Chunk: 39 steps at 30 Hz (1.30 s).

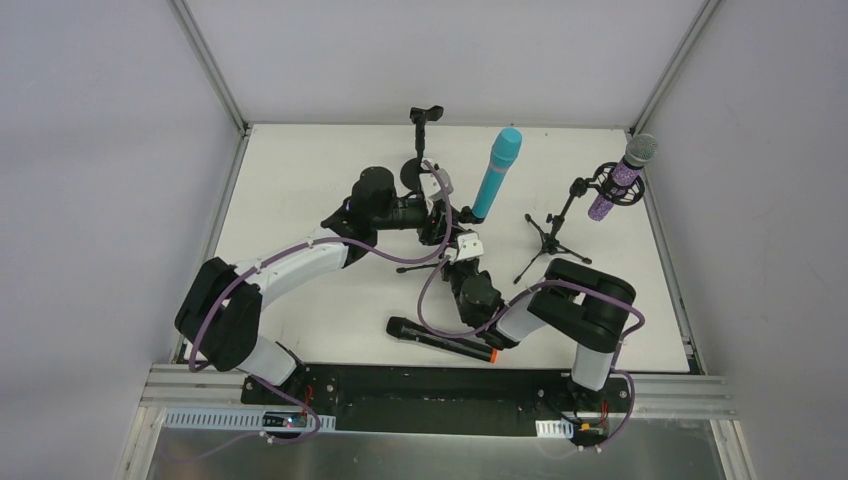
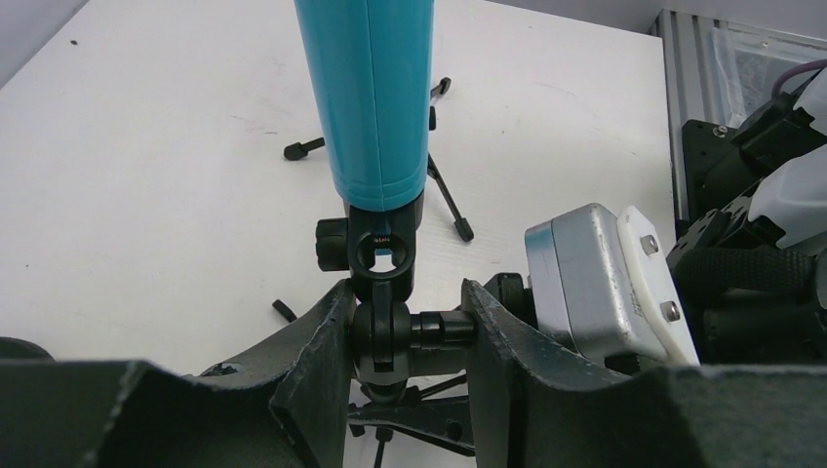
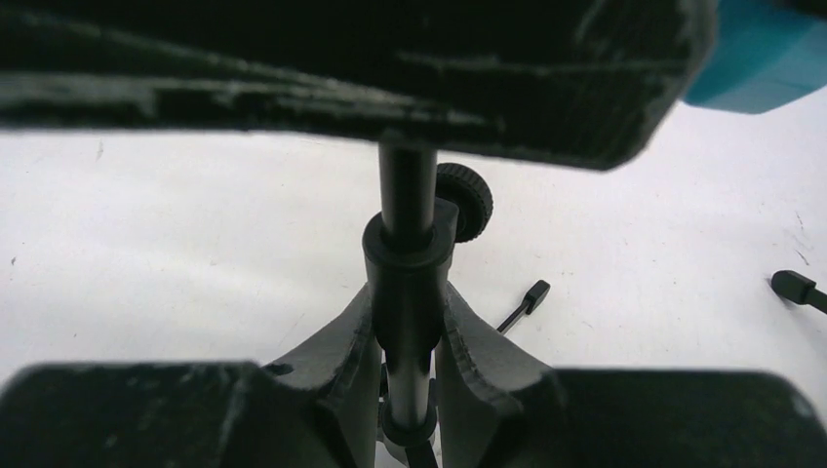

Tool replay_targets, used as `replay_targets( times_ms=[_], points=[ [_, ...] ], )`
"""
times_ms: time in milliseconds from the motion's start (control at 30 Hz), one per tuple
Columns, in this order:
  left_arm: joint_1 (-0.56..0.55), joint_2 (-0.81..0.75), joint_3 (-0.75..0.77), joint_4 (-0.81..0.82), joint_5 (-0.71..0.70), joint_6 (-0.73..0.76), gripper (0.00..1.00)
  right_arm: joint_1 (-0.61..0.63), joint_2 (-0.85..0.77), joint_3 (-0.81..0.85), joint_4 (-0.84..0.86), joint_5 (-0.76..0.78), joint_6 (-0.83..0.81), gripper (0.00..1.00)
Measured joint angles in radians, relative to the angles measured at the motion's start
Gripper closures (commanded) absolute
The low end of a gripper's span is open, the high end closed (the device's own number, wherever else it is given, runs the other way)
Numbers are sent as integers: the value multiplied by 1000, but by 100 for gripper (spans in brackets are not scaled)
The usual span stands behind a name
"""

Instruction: Attach the microphones to the stand

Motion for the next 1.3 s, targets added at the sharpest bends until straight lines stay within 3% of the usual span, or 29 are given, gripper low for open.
replay_targets(
  times_ms=[733,1300],
  points=[
    [26,-223,16,-188,-28,26,100,67,45,36,30,-54,-18,100],
    [126,-316,16,-240,-2,-24,100,80,71,68,39,-148,-29,99]
  ],
)
